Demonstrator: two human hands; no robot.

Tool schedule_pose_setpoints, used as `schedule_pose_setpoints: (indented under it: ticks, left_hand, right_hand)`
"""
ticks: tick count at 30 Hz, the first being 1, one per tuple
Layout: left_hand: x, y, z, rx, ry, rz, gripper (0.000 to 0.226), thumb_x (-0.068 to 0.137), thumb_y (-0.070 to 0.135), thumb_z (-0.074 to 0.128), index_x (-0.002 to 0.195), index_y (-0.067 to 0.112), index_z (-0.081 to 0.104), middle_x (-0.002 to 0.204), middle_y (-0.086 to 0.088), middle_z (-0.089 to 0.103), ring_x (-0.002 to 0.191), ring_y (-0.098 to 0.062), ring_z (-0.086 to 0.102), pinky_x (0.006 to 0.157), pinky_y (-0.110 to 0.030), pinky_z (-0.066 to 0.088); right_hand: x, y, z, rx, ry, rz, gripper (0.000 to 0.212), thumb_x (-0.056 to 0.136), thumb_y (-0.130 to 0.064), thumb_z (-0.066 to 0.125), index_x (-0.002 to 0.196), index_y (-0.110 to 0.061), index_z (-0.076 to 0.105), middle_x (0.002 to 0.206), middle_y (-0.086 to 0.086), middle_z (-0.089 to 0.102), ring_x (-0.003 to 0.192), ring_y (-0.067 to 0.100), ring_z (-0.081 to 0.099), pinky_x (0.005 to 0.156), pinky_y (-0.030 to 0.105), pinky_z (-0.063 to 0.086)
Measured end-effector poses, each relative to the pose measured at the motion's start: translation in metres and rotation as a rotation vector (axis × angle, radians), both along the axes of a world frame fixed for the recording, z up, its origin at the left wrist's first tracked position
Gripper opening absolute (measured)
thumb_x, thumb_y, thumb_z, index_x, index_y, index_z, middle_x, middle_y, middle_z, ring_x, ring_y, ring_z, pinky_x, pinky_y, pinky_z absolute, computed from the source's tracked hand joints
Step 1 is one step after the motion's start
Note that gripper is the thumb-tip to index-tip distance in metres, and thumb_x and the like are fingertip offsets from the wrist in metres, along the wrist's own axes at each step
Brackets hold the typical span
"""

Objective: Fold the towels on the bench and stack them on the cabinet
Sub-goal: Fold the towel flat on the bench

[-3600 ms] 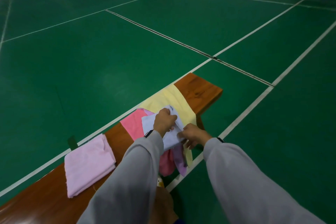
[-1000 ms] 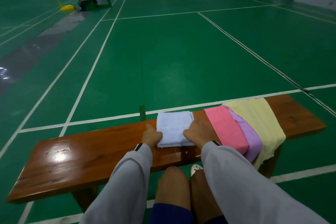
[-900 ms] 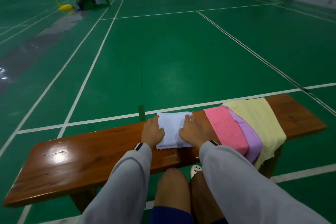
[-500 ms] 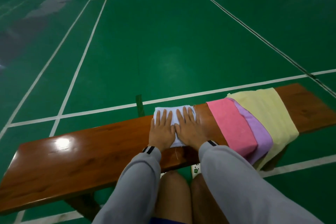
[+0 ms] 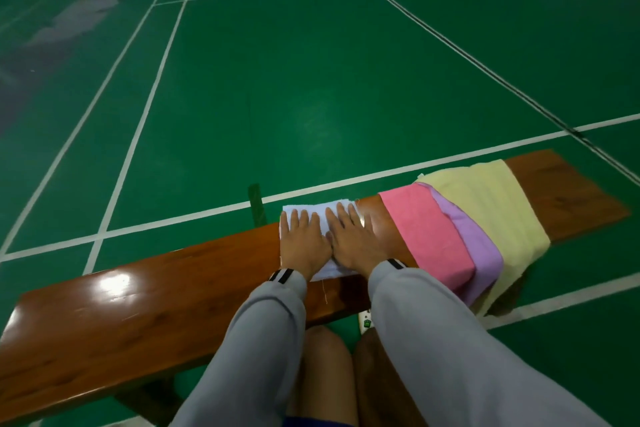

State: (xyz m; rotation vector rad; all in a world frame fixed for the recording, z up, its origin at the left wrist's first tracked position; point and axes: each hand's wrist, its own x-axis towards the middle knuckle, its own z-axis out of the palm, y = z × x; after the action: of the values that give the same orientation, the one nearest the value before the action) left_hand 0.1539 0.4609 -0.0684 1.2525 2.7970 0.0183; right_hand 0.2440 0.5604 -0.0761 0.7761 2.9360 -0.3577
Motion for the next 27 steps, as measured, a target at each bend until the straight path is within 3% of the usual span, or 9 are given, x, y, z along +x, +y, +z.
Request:
schedule_pose_setpoints:
  ticks: [3, 7, 13, 20, 24, 27]
  left_hand:
    - [0.017, 0.023, 0.02, 0.061, -0.015, -0.047, 0.045, 0.104, 0.038, 0.035, 0.143, 0.021, 0.051, 0.15, -0.005, 0.052, 0.147, -0.028, 0.036, 0.126, -0.055, 0.009]
    - [0.041, 0.05, 0.039, 0.119, -0.053, -0.165, 0.042, 0.097, 0.028, 0.048, 0.137, 0.021, 0.055, 0.142, -0.004, 0.058, 0.14, -0.026, 0.042, 0.122, -0.048, 0.02]
    - [0.095, 0.094, 0.06, 0.123, -0.035, -0.305, 0.04, 0.093, 0.025, 0.051, 0.131, 0.017, 0.06, 0.129, -0.007, 0.065, 0.124, -0.03, 0.054, 0.107, -0.045, 0.038]
    - [0.158, 0.15, 0.064, 0.153, -0.119, -0.389, 0.04, 0.095, 0.025, 0.047, 0.132, 0.015, 0.06, 0.132, -0.011, 0.064, 0.12, -0.032, 0.058, 0.102, -0.046, 0.044]
    - [0.187, 0.177, 0.06, 0.15, -0.196, -0.43, 0.039, 0.094, 0.026, 0.05, 0.13, 0.016, 0.06, 0.13, -0.012, 0.064, 0.114, -0.035, 0.06, 0.095, -0.045, 0.049]
    - [0.204, 0.193, 0.055, 0.12, -0.266, -0.439, 0.046, 0.098, 0.026, 0.05, 0.142, 0.015, 0.054, 0.138, -0.012, 0.06, 0.121, -0.037, 0.058, 0.099, -0.047, 0.048]
  right_hand:
    - [0.017, 0.015, 0.02, -0.01, 0.005, 0.008, 0.061, 0.106, -0.041, 0.038, 0.161, -0.022, 0.019, 0.17, 0.01, 0.01, 0.157, 0.031, 0.005, 0.126, 0.055, 0.005]
    - [0.042, 0.042, 0.05, -0.03, 0.035, -0.065, 0.056, 0.098, -0.026, 0.051, 0.152, -0.019, 0.038, 0.162, 0.015, 0.029, 0.153, 0.033, 0.02, 0.125, 0.054, 0.011]
    - [0.101, 0.086, 0.073, 0.017, 0.002, -0.137, 0.053, 0.099, -0.028, 0.05, 0.151, -0.02, 0.041, 0.16, 0.012, 0.035, 0.153, 0.033, 0.022, 0.125, 0.055, 0.012]
    - [0.176, 0.127, 0.072, 0.04, -0.105, -0.342, 0.041, 0.099, -0.034, 0.046, 0.134, -0.015, 0.057, 0.139, 0.013, 0.051, 0.131, 0.032, 0.045, 0.111, 0.045, 0.033]
    - [0.211, 0.145, 0.059, -0.039, -0.164, -0.488, 0.042, 0.104, -0.038, 0.041, 0.133, -0.014, 0.059, 0.143, 0.016, 0.045, 0.133, 0.034, 0.042, 0.109, 0.044, 0.034]
    - [0.227, 0.157, 0.049, -0.134, -0.203, -0.552, 0.048, 0.106, -0.043, 0.033, 0.138, -0.014, 0.055, 0.152, 0.019, 0.037, 0.139, 0.037, 0.037, 0.112, 0.047, 0.033]
